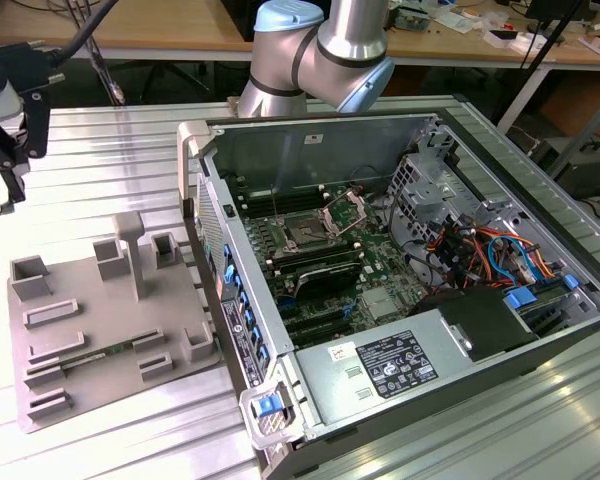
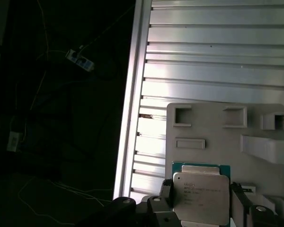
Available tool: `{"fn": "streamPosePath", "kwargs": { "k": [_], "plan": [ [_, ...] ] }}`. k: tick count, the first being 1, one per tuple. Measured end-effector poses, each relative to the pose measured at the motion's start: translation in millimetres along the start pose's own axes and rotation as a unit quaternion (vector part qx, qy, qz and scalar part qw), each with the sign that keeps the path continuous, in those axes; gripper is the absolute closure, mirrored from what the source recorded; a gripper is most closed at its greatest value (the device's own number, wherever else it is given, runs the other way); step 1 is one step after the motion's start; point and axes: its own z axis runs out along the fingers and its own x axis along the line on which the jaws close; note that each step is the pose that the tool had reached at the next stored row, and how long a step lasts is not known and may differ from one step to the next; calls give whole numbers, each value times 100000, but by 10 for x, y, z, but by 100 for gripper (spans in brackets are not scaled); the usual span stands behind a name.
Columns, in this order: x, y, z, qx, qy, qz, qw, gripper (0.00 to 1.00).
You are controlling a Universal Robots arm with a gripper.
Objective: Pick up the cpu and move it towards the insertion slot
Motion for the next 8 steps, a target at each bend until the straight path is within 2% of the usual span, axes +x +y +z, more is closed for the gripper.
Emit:
{"fn": "streamPosePath", "kwargs": {
  "k": [2,8],
  "plan": [
    [0,1,-18,0,-1,0,100000,45],
    [0,1,-20,-6,-2,1,100000,45]
  ]
}}
